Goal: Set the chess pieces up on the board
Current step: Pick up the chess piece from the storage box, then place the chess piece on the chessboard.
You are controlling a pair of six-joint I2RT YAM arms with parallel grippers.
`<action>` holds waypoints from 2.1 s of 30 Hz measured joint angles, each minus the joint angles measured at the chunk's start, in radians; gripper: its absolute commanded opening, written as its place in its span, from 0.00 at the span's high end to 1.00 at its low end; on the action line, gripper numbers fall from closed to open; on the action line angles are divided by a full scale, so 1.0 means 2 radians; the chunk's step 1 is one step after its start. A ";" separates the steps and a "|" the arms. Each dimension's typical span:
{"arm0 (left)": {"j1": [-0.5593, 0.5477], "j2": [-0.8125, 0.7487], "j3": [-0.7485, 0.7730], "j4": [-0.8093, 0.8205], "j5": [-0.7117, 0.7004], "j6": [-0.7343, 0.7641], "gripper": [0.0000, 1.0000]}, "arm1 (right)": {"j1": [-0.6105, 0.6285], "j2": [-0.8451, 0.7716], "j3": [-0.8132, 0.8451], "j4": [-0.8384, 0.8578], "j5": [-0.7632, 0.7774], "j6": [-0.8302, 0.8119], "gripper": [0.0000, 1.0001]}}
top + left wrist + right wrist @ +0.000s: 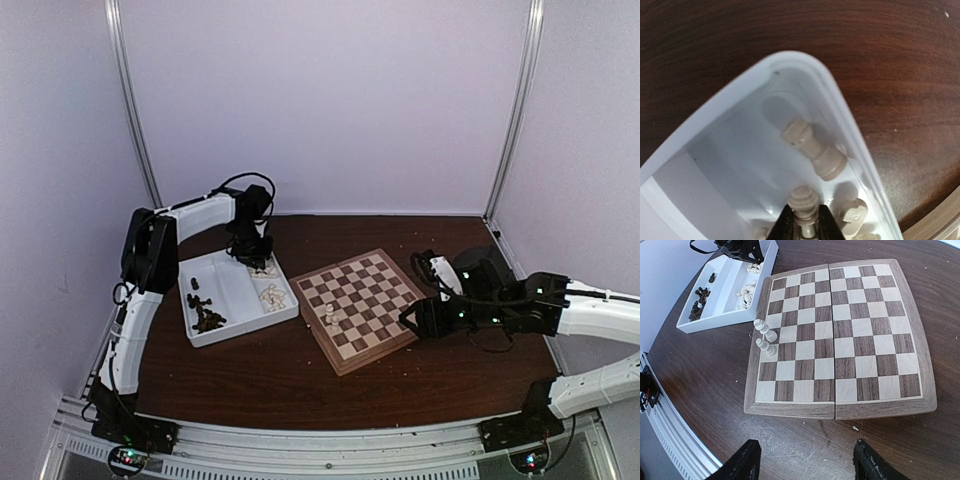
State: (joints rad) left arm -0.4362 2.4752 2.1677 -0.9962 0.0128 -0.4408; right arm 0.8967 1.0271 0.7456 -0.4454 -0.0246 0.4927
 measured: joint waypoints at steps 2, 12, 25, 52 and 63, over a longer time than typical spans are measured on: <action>0.000 0.000 0.001 -0.001 0.000 -0.004 0.99 | 0.000 0.000 0.000 0.000 0.000 0.000 0.35; -0.001 -0.060 -0.084 0.025 -0.007 -0.008 0.97 | 0.000 -0.005 -0.007 0.001 0.000 0.000 0.35; -0.002 -0.309 -0.382 0.186 0.044 -0.027 0.97 | -0.004 0.003 -0.012 0.014 -0.005 0.000 0.35; -0.241 -0.587 -0.757 0.627 0.126 0.102 0.97 | 0.014 0.088 0.103 0.040 -0.160 -0.020 0.33; -0.349 -0.424 -0.700 0.708 0.003 0.233 0.96 | 0.026 0.141 0.123 -0.003 -0.154 -0.019 0.35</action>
State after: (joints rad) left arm -1.1336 1.6272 0.7685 0.4198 0.0185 0.0246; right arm 0.9478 1.3087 0.9924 -0.4507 -0.3321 0.4557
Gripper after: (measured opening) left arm 0.111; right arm 0.658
